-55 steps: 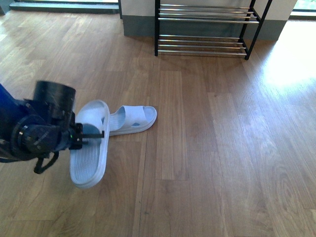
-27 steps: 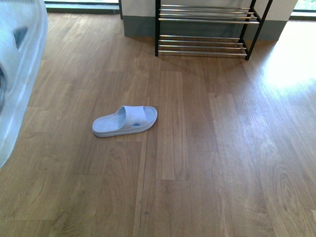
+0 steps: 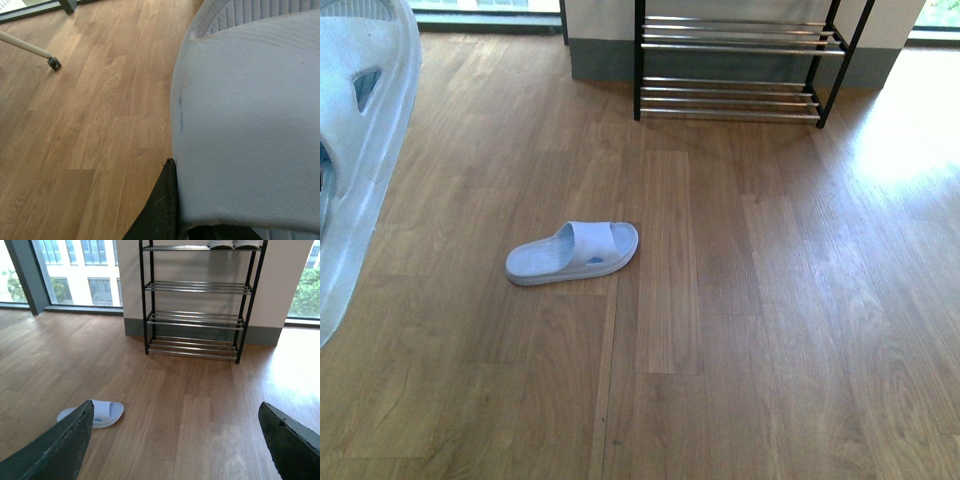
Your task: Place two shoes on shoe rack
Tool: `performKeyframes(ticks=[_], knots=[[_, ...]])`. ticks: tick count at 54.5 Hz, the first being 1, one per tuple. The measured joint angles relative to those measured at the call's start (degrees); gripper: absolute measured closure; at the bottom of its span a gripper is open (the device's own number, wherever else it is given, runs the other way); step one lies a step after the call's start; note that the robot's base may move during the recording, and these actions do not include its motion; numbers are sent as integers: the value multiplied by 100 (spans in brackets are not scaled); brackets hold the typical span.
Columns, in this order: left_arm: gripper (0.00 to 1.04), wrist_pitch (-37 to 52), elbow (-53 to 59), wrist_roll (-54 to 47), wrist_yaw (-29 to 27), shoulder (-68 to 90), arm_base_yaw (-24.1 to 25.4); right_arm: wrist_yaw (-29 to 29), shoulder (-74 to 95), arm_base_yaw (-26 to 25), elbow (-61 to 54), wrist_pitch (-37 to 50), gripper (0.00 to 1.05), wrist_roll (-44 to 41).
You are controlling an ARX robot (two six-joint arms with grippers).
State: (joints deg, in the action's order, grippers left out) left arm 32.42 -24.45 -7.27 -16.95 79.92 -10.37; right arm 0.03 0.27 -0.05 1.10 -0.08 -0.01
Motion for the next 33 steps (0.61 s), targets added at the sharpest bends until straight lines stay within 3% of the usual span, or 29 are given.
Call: performKeyframes(ticks=[33], knots=[[103, 0, 7, -9, 2, 0, -11, 0, -4, 0, 0, 0, 9, 0]])
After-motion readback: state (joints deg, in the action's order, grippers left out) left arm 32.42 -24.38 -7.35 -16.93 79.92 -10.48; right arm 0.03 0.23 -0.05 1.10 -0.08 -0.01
